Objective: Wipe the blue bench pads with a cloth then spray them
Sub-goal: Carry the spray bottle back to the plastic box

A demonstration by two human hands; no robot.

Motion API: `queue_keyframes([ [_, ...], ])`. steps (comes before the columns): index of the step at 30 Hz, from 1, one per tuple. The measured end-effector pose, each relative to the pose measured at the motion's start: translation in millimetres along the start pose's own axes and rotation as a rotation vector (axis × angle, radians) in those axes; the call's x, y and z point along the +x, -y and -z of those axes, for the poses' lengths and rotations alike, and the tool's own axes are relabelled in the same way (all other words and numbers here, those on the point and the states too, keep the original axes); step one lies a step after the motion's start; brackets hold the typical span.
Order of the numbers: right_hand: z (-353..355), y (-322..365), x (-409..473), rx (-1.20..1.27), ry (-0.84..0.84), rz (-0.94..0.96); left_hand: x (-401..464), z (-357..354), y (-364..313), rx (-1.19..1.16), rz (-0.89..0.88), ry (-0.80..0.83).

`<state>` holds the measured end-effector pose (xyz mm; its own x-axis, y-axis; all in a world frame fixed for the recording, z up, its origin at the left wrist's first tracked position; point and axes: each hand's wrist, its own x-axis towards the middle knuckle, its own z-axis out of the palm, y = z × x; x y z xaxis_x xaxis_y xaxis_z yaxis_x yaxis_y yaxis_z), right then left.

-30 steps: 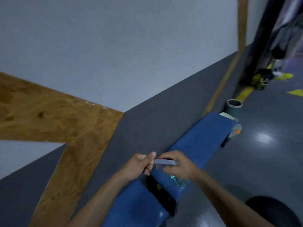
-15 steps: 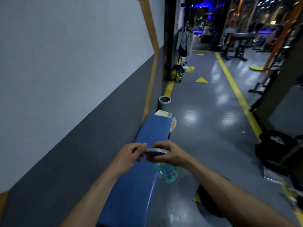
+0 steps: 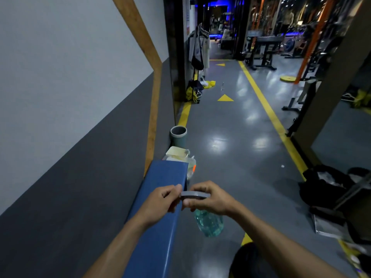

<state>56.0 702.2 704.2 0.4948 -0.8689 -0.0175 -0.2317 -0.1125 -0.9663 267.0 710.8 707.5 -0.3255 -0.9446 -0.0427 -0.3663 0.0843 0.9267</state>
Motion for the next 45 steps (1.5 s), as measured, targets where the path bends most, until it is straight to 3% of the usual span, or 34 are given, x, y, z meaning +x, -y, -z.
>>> queue_keyframes([
  [11, 159.8, -43.9, 153.8, -0.032, 0.073, 0.081, 206.5, -4.9, -24.6, -0.038, 0.212, -0.114],
  [19, 242.2, -64.4, 297.1, -0.004, 0.096, 0.045, 372.3, 37.7, 10.1, -0.115, 0.141, -0.167],
  [27, 315.3, -64.4, 453.2, 0.050, 0.100, -0.109, 523.9, 106.2, 19.6, -0.109, 0.036, -0.239],
  [37, 372.5, -118.6, 632.9, 0.144, 0.381, -0.153, 660.4, 159.7, 77.4, 0.097, 0.049, -0.410],
  [45, 407.9, -230.3, 792.6, -0.001, 0.597, -0.178, 772.5, 166.1, 164.1, 0.145, 0.366, -0.561],
])
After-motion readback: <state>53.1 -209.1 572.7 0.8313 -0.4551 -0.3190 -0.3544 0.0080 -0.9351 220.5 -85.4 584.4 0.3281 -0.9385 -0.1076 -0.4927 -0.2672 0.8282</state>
